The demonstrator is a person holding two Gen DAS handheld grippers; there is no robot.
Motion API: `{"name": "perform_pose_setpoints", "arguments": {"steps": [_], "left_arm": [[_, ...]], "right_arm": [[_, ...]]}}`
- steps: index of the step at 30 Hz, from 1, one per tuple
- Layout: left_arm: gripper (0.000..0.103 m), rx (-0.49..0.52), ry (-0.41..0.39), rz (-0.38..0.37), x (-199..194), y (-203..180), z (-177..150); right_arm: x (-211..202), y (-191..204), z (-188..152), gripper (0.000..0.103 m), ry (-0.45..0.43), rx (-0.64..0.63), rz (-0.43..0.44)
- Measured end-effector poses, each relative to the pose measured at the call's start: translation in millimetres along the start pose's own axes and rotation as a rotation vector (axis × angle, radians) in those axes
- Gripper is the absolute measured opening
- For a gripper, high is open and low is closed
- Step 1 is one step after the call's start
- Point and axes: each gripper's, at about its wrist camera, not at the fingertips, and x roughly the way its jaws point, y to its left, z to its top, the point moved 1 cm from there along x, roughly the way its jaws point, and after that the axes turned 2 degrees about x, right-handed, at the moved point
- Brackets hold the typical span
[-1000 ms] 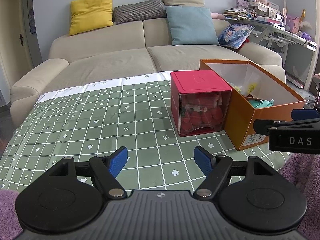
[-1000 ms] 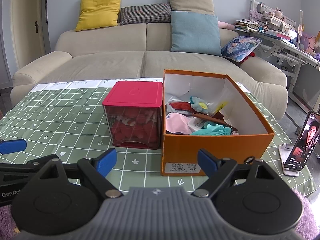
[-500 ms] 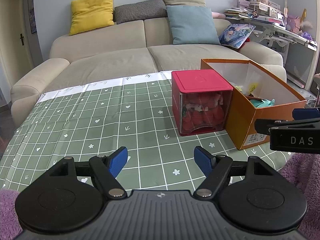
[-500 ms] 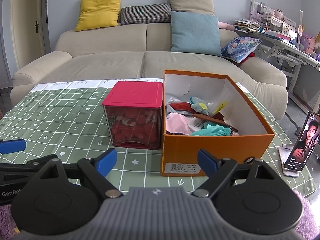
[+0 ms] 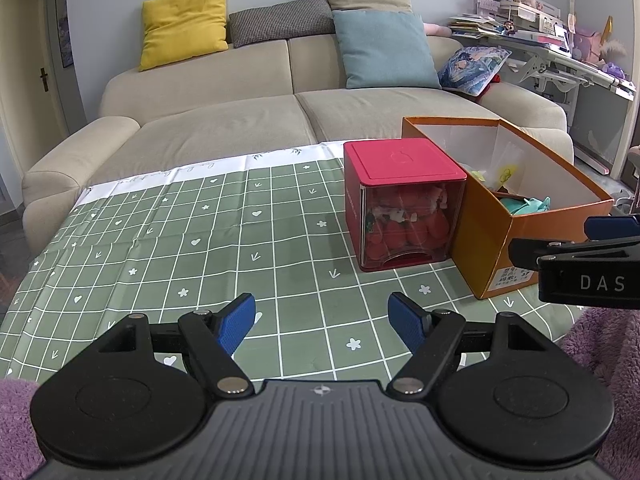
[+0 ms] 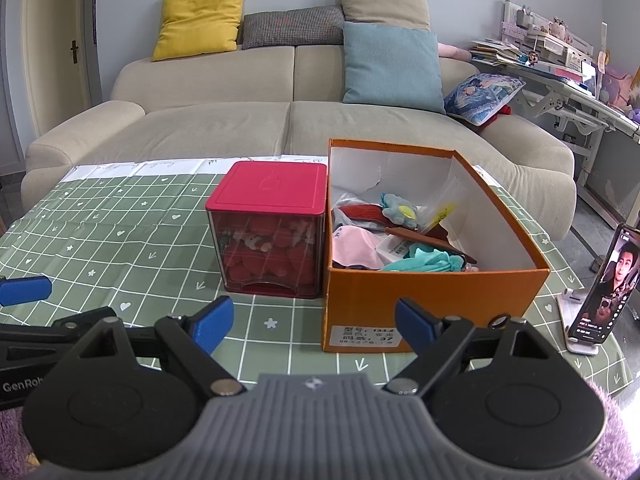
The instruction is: Organize soft objects
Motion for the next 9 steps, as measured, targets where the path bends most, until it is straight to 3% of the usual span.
{"name": "perform_pose_setpoints", "arguments": {"steps": [9], "left_arm": [[0.089,0.007,-0.006,-0.006,-2.5,-3.3,-0.8]], "right_arm": [[0.2,0.3,-0.1,0.086,0.001,0.0,0.0]]}}
